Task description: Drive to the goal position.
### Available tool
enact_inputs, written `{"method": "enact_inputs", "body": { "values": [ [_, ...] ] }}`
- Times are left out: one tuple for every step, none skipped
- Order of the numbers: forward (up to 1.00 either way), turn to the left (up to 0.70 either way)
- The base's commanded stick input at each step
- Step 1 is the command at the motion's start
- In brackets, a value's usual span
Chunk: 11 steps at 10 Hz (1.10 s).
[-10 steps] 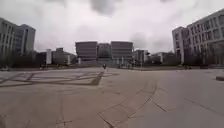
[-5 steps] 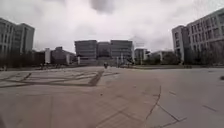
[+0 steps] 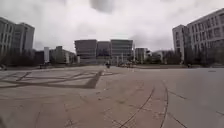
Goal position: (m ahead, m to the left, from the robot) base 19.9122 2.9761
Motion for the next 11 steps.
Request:
{"method": "enact_inputs", "body": {
  "values": [
    [0.60,0.01],
    [0.60,0.01],
    [0.60,0.01],
    [0.60,0.01],
    [0.60,0.01],
    [0.60,0.01],
    [0.60,0.01],
    [0.60,0.01],
    [0.60,0.01],
    [0.60,0.01],
    [0.60,0.01]
  ]
}}
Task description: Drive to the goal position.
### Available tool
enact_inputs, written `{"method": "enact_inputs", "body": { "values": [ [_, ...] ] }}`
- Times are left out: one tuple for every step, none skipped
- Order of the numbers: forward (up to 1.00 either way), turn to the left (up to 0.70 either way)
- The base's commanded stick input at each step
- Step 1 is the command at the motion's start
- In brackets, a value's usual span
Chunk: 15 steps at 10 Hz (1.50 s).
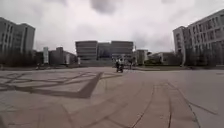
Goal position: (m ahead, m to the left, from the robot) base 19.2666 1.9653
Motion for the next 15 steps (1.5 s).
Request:
{"method": "enact_inputs", "body": {
  "values": [
    [0.60,0.01],
    [0.60,0.01],
    [0.60,0.01],
    [0.60,0.01],
    [0.60,0.01],
    [0.60,0.01],
    [0.60,0.01],
    [0.60,0.01],
    [0.60,0.01],
    [0.60,0.01],
    [0.60,0.01],
    [0.60,0.01],
    [0.60,0.01],
    [0.60,0.01],
    [0.60,0.01]
  ]
}}
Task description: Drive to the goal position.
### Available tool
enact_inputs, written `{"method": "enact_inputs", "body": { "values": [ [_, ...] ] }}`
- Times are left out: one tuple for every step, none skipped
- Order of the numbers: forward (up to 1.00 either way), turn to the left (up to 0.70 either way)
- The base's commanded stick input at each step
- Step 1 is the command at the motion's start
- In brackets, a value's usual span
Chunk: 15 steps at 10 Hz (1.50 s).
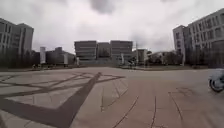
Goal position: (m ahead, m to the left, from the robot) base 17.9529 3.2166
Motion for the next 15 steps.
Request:
{"method": "enact_inputs", "body": {
  "values": [
    [0.60,0.01],
    [0.60,0.01],
    [0.60,0.01],
    [0.60,0.01],
    [0.60,0.01],
    [0.60,0.01],
    [0.60,0.01],
    [0.60,0.01],
    [0.60,0.01],
    [0.60,0.01],
    [0.60,0.01],
    [0.60,0.01],
    [0.60,0.01],
    [0.60,0.01],
    [0.60,0.01]
  ]
}}
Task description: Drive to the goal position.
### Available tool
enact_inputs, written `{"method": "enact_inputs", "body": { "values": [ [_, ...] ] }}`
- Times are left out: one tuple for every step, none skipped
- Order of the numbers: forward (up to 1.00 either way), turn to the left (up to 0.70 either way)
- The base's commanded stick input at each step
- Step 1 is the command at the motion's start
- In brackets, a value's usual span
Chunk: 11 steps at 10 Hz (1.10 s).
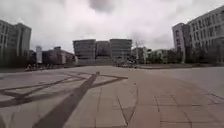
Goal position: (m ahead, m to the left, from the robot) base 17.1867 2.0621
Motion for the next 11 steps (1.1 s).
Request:
{"method": "enact_inputs", "body": {
  "values": [
    [0.60,0.01],
    [0.60,0.01],
    [0.60,0.01],
    [0.60,0.01],
    [0.60,0.01],
    [0.60,0.01],
    [0.60,0.01],
    [0.60,0.01],
    [0.60,0.01],
    [0.60,0.01],
    [0.60,0.01]
  ]
}}
